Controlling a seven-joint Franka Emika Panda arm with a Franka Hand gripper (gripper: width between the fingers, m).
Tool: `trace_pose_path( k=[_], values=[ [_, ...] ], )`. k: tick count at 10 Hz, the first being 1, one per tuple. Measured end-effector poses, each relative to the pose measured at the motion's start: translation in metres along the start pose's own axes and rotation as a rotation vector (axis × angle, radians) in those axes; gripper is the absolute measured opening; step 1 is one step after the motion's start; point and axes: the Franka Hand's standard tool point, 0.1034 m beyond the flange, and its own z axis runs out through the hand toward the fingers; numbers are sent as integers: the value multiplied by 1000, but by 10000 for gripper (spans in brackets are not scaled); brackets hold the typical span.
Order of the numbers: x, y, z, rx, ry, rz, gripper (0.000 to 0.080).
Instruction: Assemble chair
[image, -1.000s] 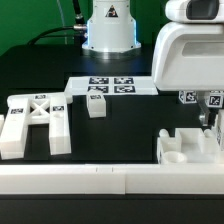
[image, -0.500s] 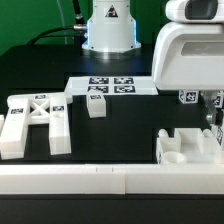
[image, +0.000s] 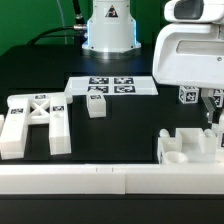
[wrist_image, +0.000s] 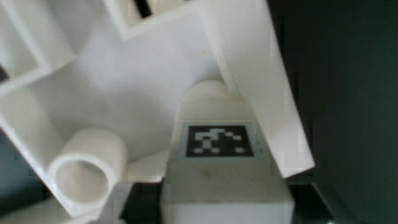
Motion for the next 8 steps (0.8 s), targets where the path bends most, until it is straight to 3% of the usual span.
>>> trace_pose_path(
  k=[8],
  values=[
    [-2, -2, 0, 8, -17, 700, 291]
  ],
)
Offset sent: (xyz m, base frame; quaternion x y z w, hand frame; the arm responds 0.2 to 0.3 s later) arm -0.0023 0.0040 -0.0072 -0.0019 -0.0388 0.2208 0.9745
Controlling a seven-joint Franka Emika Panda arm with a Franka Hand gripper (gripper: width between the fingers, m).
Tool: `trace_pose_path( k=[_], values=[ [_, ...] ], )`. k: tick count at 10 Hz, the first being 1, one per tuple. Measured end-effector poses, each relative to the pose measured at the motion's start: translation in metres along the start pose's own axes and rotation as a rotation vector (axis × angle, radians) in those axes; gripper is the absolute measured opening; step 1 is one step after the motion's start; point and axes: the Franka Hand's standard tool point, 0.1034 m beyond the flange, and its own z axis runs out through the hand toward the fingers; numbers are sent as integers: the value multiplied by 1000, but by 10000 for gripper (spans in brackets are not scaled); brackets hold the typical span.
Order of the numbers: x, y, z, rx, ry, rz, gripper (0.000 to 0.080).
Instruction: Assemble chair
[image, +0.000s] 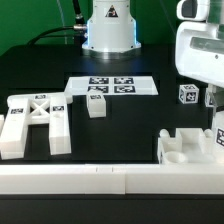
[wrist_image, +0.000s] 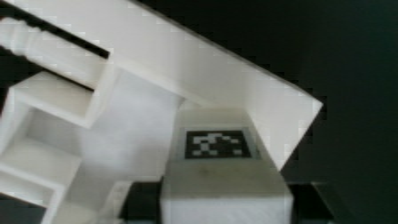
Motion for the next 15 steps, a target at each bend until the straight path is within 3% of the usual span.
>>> trace_pose_path(
  k=[2, 4, 5, 6, 7, 12, 13, 15],
  values=[
    [0, 0, 0, 4, -7, 146, 291],
    [0, 0, 0, 4, -7, 113, 295],
    [0, 0, 0, 4, -7, 113, 527],
    [0, 0, 0, 5, -6, 69, 527],
    [0, 0, 0, 5, -6, -1, 622],
    [0, -1, -2, 2, 7, -426, 649],
    [-3, 0, -2, -21, 15, -521, 649],
    [-6, 0, -2, -22, 15, -699, 649]
  ],
)
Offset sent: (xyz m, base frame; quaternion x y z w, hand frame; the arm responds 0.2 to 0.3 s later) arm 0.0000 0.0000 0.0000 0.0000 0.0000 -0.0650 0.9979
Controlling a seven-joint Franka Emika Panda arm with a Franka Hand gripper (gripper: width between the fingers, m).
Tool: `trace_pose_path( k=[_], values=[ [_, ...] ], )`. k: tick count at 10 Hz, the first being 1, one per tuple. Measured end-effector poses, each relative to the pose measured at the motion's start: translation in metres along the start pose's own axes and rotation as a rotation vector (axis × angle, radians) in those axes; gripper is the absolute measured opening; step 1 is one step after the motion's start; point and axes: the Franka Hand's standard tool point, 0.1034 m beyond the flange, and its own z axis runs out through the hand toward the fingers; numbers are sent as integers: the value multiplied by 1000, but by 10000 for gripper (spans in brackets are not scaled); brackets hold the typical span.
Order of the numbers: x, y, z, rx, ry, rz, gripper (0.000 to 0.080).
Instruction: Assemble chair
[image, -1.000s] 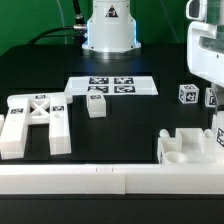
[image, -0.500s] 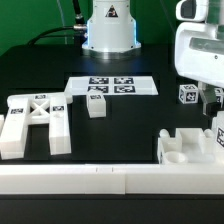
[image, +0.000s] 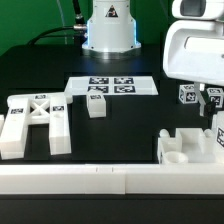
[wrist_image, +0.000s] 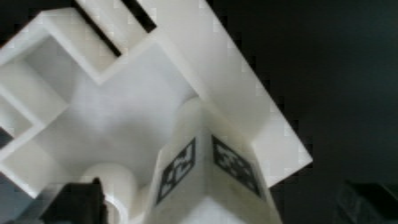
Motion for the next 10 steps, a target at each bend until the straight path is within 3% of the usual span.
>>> trace_pose_path(
  k=[9, 10],
  values=[
    [9, 11, 0, -11, 3, -600, 649],
    [9, 11, 1, -11, 3, -600, 548]
  ],
)
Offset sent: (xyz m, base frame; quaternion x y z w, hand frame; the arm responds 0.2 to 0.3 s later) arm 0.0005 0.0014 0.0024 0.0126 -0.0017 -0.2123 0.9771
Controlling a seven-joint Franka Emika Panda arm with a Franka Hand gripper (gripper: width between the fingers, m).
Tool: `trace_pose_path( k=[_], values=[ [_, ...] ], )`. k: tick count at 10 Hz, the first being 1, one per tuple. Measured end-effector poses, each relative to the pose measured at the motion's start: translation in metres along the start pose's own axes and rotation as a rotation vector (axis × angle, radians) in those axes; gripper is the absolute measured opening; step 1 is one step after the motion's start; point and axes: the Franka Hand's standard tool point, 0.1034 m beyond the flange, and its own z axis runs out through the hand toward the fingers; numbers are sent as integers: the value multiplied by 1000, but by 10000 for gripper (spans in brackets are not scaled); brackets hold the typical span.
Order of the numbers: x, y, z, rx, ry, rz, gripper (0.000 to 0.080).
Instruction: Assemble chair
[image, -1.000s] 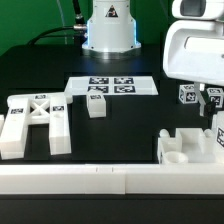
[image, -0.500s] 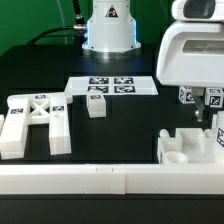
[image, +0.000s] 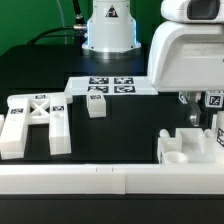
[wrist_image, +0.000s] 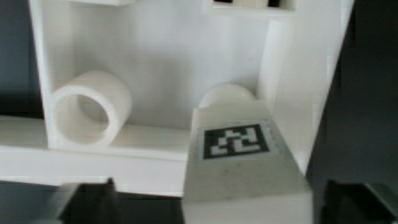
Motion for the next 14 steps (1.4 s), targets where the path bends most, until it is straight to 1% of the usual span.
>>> trace_pose_path(
  k=[1, 2, 3, 5, 8, 9, 10, 11, 12, 13, 14],
  values=[
    [0, 0, 0, 0, 0, 2, 548],
    [0, 0, 0, 0, 0, 9, 347],
    [0, 0, 0, 0, 0, 36, 291],
    [0, 0, 0, 1, 0, 58, 291],
    [0, 0, 0, 6, -2, 336, 291],
    [-1, -2, 0, 7, -11, 464, 291],
    [-3, -5, 0, 4, -25, 586, 291],
    [-2, -4, 0, 10, -22, 651, 291],
    [-2, -4, 0, 7, -21, 655, 291],
    [-2, -6, 0, 14, -24, 758, 291],
    [-2, -6, 0, 14, -25, 829, 291]
  ],
)
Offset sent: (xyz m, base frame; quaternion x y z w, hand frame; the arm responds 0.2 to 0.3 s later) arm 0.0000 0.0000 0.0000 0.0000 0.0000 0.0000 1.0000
